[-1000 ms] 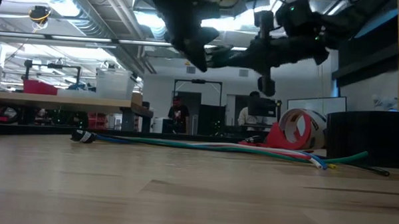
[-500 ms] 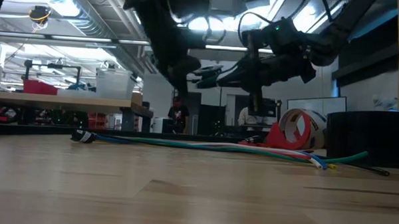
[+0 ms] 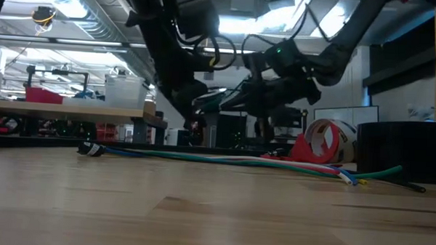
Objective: Coil cords
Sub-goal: Coil green wire onto the spool
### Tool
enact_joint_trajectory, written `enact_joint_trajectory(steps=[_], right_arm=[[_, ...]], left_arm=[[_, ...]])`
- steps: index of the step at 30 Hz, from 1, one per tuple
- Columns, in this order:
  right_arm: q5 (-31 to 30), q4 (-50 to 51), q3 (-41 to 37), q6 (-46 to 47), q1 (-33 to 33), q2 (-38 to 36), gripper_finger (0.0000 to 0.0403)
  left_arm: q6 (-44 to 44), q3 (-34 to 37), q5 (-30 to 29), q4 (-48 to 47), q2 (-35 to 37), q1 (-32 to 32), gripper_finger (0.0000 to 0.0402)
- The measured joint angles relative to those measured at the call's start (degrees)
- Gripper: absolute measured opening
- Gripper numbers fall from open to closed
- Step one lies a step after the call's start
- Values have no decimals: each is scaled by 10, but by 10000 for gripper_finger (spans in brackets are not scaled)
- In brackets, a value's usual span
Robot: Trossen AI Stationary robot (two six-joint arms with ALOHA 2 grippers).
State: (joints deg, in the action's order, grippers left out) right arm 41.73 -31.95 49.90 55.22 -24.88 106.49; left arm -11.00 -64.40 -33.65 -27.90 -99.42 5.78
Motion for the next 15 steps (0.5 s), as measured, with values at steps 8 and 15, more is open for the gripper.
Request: enact_joint_trajectory(steps=[8, 15], right_arm=[[24, -1, 35, 11, -5, 39, 1], [44, -15, 37, 9, -35, 46, 1]], left_arm=[[-36, 13, 6, -12, 0, -1, 0], [-41, 13, 5, 0, 26, -9, 0]])
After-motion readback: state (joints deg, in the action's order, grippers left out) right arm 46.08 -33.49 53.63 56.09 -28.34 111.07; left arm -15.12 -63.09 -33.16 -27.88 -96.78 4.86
